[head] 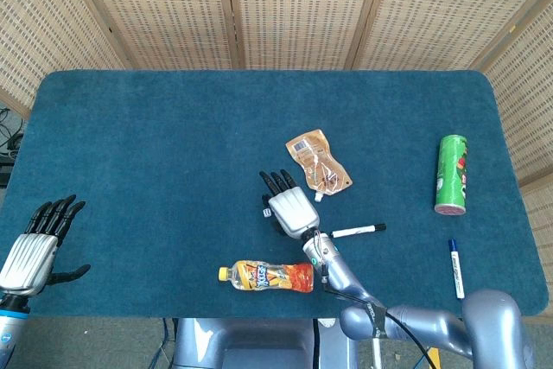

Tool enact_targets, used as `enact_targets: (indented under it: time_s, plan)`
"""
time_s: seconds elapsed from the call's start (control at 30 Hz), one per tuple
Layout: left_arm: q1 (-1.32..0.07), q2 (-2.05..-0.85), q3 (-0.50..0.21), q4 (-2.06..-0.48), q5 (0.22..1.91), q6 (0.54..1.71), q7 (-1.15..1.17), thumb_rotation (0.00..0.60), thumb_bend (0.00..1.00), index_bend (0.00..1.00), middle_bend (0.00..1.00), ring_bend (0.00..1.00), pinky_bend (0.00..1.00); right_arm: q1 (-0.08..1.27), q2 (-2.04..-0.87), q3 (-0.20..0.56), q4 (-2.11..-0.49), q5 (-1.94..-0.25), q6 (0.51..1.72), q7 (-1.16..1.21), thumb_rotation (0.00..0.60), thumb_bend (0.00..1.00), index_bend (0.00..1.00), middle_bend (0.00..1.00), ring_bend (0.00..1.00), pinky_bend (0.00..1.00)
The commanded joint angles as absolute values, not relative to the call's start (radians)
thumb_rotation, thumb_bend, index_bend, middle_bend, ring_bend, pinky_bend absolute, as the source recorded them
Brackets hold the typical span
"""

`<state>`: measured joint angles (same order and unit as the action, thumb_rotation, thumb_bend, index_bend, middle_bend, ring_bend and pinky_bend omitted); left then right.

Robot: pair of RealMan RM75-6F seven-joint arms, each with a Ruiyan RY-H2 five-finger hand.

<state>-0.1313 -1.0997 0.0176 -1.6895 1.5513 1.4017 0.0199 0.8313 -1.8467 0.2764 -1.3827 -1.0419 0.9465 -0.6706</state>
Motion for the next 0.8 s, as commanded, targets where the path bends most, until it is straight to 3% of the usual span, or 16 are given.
enact_targets:
  time_s: [0.03,0.8]
  plan:
    - [-0.132,-1.099,0.017,-1.689,1.549,1.400,0.015,0.600,0.11,0.00,0.00,0.00,0.00,0.847,-1.860,0.278,-1.365,-1.027,0.939,-0.674,0.600,0.36,0.39,0.00,0.00,0.00]
    - [-0.141,-1.105,0.020,-1.680,1.537,1.377,0.003,0.600,0.11,0.00,0.00,0.00,0.00,0.910,-1.924,0.265,-1.245,-0.993,0.904,-0.634,0.600,0.36,0.39,0.00,0.00,0.00]
